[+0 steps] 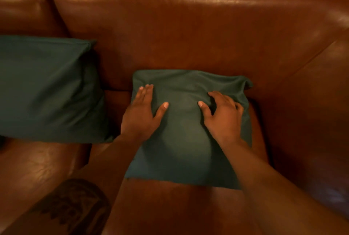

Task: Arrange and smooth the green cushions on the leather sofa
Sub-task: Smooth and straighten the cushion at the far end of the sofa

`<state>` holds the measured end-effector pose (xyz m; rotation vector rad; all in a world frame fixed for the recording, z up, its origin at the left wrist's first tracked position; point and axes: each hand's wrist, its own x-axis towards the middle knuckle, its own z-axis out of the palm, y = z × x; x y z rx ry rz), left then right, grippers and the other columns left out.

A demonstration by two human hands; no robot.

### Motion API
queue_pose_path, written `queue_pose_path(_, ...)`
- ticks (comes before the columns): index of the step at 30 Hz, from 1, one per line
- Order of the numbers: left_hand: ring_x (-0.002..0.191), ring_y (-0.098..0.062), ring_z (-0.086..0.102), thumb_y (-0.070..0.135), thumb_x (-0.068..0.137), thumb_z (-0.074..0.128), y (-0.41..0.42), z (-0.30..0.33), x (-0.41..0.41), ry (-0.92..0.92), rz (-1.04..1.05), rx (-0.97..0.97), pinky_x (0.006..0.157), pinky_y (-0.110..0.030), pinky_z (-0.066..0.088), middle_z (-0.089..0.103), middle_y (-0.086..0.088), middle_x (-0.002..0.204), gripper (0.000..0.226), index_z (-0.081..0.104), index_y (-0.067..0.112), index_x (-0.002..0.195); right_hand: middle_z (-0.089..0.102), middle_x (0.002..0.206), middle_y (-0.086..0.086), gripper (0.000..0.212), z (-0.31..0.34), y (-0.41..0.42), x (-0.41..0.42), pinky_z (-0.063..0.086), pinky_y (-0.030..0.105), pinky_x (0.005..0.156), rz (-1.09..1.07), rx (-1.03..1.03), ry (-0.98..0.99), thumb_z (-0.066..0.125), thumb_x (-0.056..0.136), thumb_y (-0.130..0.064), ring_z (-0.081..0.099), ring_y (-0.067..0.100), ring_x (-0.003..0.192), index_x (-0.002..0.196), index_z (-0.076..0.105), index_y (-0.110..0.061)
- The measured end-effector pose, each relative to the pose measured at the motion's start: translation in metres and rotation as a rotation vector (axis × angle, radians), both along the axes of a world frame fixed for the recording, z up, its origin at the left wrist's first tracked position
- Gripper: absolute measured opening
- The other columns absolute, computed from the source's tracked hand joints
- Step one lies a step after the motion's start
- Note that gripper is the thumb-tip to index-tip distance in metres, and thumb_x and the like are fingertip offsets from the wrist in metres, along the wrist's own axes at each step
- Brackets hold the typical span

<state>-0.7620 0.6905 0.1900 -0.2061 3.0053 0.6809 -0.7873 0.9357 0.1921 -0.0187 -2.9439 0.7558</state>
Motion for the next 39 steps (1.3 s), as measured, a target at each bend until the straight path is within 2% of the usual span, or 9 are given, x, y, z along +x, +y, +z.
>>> queue_pose_path(5,0.111,-0.038,0.066,0.049,0.1,0.043,0.009,0.02,0.028,0.167,0.161,0.091,0.094,-0.05,0.054,0.072,-0.019,0.12,0.053,0.064,0.017,0.137,0.075,0.119,-0.005,0.027,0.02,0.002,0.037,0.036,0.042,0.096,-0.048,-0.111,0.082,0.075,0.092,-0.038,0.062,0.023,0.111,0.114,0.073,-0.023)
queue_pose_path(7,0.08,-0.041,0.068,0.043,0.099,0.043,0.008,0.038,0.039,0.221,0.189,-0.019,0.077,-0.049,0.054,0.072,-0.019,0.086,0.044,0.075,0.018,0.116,0.075,0.12,-0.008,0.026,0.031,0.006,0.055,0.036,0.039,0.093,-0.031,-0.13,0.102,0.074,0.09,-0.041,0.06,0.017,0.107,0.11,0.074,-0.024)
queue_pose_path(10,0.075,-0.037,0.06,0.037,0.094,0.048,0.011,0.077,0.049,0.252,0.217,-0.192,0.076,-0.046,0.042,0.063,-0.009,0.067,0.032,0.073,0.018,0.086,0.076,0.116,-0.009,0.024,0.055,0.014,0.079,0.038,0.037,0.089,0.02,-0.11,0.152,0.074,0.085,-0.041,0.061,0.014,0.096,0.1,0.077,-0.023)
queue_pose_path(14,0.103,-0.032,0.06,0.036,0.095,0.056,0.034,0.126,0.033,0.453,-0.151,-0.059,0.088,-0.049,0.046,0.069,-0.002,0.105,0.022,0.067,0.02,0.104,0.079,0.107,-0.007,0.014,0.087,0.022,0.107,0.051,0.042,0.085,0.102,-0.065,0.226,0.085,0.078,-0.026,0.061,0.011,0.091,0.09,0.08,-0.02)
queue_pose_path(18,0.146,-0.02,0.038,0.073,0.092,0.044,0.06,0.14,0.011,0.095,-0.434,-0.192,0.115,-0.053,0.028,0.043,0.002,0.158,0.082,0.033,0.026,0.157,0.077,0.093,-0.012,0.023,0.106,0.029,0.116,0.054,0.046,0.081,0.133,-0.013,0.122,0.098,0.067,-0.021,0.067,0.019,0.086,0.078,0.078,-0.024)
queue_pose_path(22,0.126,-0.021,0.049,0.088,0.082,0.041,0.05,0.132,0.009,-0.056,-0.432,-0.25,0.1,-0.047,0.034,0.052,0.003,0.136,0.089,0.042,0.03,0.15,0.061,0.085,-0.014,0.033,0.143,0.02,0.089,0.04,0.039,0.087,0.171,0.186,-0.192,0.092,0.068,-0.052,0.063,0.019,0.098,0.073,0.063,-0.035)
queue_pose_path(28,0.123,-0.022,0.049,0.067,0.087,0.027,0.025,0.126,0.004,-0.164,-0.425,-0.148,0.099,-0.044,0.04,0.053,0.002,0.129,0.073,0.052,0.033,0.147,0.029,0.16,-0.006,0.08,0.154,0.021,0.02,0.018,0.049,0.12,0.214,0.176,-0.429,0.077,0.09,-0.044,0.021,0.021,0.153,0.155,0.032,-0.043)
queue_pose_path(34,0.099,-0.03,0.061,0.041,0.087,0.055,0.011,0.114,-0.017,-0.043,-0.335,0.167,0.091,-0.051,0.049,0.065,-0.001,0.099,0.039,0.079,0.023,0.112,0.064,0.108,-0.005,0.015,0.128,0.037,-0.006,0.026,0.042,0.093,0.04,0.098,-0.253,0.078,0.092,-0.033,0.053,0.026,0.123,0.104,0.069,-0.032)
queue_pose_path(39,0.106,-0.03,0.055,0.035,0.091,0.058,0.017,0.155,-0.067,0.24,-0.31,0.085,0.083,-0.035,0.03,0.068,0.0,0.108,0.034,0.078,0.026,0.118,0.068,0.107,0.002,0.009,0.161,0.035,-0.047,0.031,0.045,0.095,-0.029,0.063,0.046,0.077,0.091,-0.028,0.055,0.03,0.117,0.097,0.07,-0.029)
